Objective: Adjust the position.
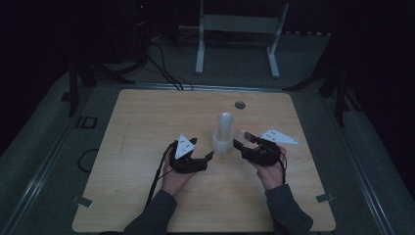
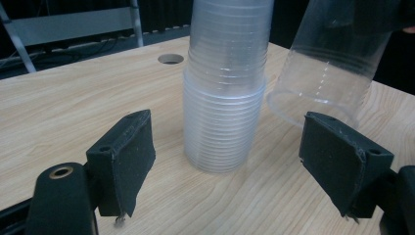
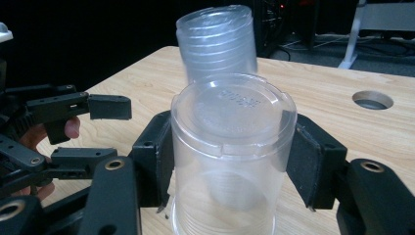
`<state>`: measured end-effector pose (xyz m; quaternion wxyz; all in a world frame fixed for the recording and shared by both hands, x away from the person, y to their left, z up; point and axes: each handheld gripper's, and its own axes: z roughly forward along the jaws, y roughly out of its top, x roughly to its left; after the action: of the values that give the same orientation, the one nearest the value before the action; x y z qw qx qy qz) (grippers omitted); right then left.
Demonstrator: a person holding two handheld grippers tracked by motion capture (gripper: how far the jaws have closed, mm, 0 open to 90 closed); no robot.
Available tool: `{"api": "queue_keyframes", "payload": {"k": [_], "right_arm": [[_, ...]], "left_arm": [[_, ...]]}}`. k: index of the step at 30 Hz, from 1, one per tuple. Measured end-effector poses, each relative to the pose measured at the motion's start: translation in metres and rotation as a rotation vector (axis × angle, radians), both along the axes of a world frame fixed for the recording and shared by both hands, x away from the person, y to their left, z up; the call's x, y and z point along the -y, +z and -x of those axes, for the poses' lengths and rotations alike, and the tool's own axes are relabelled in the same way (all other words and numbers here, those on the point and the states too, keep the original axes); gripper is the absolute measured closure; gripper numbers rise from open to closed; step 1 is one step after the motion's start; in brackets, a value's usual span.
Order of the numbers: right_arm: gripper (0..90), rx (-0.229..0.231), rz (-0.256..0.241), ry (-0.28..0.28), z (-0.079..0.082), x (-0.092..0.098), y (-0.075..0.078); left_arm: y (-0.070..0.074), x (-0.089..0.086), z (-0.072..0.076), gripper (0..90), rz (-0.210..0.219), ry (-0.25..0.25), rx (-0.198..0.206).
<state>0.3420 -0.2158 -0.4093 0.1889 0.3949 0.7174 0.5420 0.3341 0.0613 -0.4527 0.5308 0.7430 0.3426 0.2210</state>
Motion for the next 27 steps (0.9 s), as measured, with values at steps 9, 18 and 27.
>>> {"api": "queue_keyframes", "payload": {"k": [9,18,27], "right_arm": [[40.7,-0.020,-0.014,0.018,0.002,-0.016,-0.010],[40.7,-0.024,-0.035,0.031,0.003,-0.025,-0.010],[40.8,-0.030,-0.043,0.041,0.002,-0.032,-0.014]], "left_arm": [[0.004,0.001,0.004,20.3,0.005,-0.012,0.011],[0.006,0.003,0.007,20.0,0.015,-0.021,0.021],[0.005,0.008,0.009,19.4,0.009,-0.038,0.015]]}}
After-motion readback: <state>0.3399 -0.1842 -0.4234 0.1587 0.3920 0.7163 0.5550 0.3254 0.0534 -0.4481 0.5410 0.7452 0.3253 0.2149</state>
